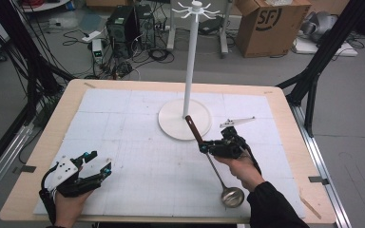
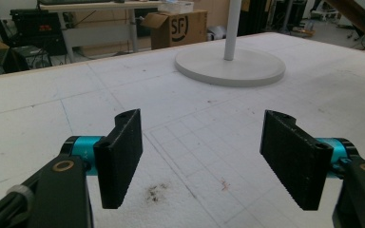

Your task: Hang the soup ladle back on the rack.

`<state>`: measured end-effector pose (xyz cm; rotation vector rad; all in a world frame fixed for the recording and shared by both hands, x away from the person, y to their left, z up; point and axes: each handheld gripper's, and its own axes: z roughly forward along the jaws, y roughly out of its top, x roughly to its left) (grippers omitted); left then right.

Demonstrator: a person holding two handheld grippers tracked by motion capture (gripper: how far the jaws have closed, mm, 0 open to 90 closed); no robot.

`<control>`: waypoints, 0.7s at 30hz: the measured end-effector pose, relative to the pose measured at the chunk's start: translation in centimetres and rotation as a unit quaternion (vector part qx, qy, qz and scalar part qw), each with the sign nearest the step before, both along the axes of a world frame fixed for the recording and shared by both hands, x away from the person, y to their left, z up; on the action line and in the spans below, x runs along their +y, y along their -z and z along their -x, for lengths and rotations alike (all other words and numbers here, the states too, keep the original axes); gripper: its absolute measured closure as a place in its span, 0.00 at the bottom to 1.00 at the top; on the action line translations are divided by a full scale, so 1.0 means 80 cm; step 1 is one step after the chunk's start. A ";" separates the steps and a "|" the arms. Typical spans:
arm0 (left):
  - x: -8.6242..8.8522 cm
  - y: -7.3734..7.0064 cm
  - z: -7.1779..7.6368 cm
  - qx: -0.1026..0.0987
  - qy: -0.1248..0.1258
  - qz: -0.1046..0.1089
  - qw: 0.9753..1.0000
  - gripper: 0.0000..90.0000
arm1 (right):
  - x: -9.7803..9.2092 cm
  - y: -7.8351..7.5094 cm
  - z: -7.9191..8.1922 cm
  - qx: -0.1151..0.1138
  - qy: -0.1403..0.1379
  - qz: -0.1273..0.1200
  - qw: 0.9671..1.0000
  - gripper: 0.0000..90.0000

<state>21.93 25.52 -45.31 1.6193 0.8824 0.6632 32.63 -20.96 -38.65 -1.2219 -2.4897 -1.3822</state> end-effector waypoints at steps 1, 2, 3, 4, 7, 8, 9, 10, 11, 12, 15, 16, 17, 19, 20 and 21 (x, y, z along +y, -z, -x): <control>0.000 0.000 0.000 -0.001 -0.001 0.001 1.000 0.35 | -0.002 -0.002 0.000 -0.001 0.000 -0.006 1.000 0.82; 0.000 0.000 0.000 -0.001 -0.001 0.001 1.000 0.35 | -0.003 -0.003 -0.001 -0.003 0.000 -0.010 1.000 0.82; 0.000 0.000 0.000 -0.001 -0.001 0.001 1.000 0.35 | -0.005 -0.005 -0.001 -0.008 0.003 -0.014 1.000 0.82; 0.000 0.000 0.000 -0.001 -0.001 0.001 1.000 0.35 | -0.006 -0.007 -0.001 -0.008 0.004 -0.018 1.000 0.82; 0.000 0.000 0.001 -0.001 -0.001 0.001 1.000 0.35 | -0.010 -0.017 -0.002 -0.027 0.000 -0.028 0.999 0.82; 0.000 0.000 0.001 -0.001 -0.001 0.001 1.000 0.35 | -0.011 -0.022 -0.001 -0.038 0.001 -0.030 0.999 0.82; 0.000 0.000 0.000 -0.001 -0.001 0.001 1.000 0.35 | -0.011 -0.024 -0.001 -0.040 0.001 -0.030 0.999 0.82; 0.000 0.000 0.000 -0.001 -0.001 0.002 1.000 0.35 | -0.011 -0.026 -0.001 -0.047 -0.001 -0.031 0.998 0.82; 0.001 0.000 0.000 -0.001 -0.001 0.001 1.000 0.35 | -0.011 -0.029 0.000 -0.050 0.001 -0.033 0.998 0.82; 0.000 0.000 0.001 -0.002 0.000 0.002 1.000 0.35 | -0.012 -0.030 -0.001 -0.054 0.002 -0.037 0.998 0.82; 0.001 0.000 0.001 -0.001 -0.001 0.001 1.000 0.35 | -0.013 -0.035 -0.002 -0.061 0.007 -0.046 0.997 0.82; 0.000 0.000 0.000 -0.001 -0.001 0.001 1.000 0.35 | -0.014 -0.038 -0.002 -0.066 0.008 -0.050 0.997 0.82; 0.000 0.000 0.000 -0.001 -0.001 0.000 1.000 0.35 | -0.015 -0.041 -0.003 -0.070 0.010 -0.054 0.996 0.82; 0.000 0.000 0.000 0.000 -0.001 0.000 1.000 0.35 | -0.016 -0.048 -0.004 -0.077 0.013 -0.064 0.995 0.82; 0.000 0.000 0.000 0.000 -0.001 0.000 1.000 0.35 | -0.017 -0.052 -0.004 -0.083 0.015 -0.066 0.994 0.82; 0.000 0.000 0.000 0.000 -0.001 0.000 1.000 0.35 | -0.017 -0.056 -0.004 -0.089 0.016 -0.069 0.994 0.82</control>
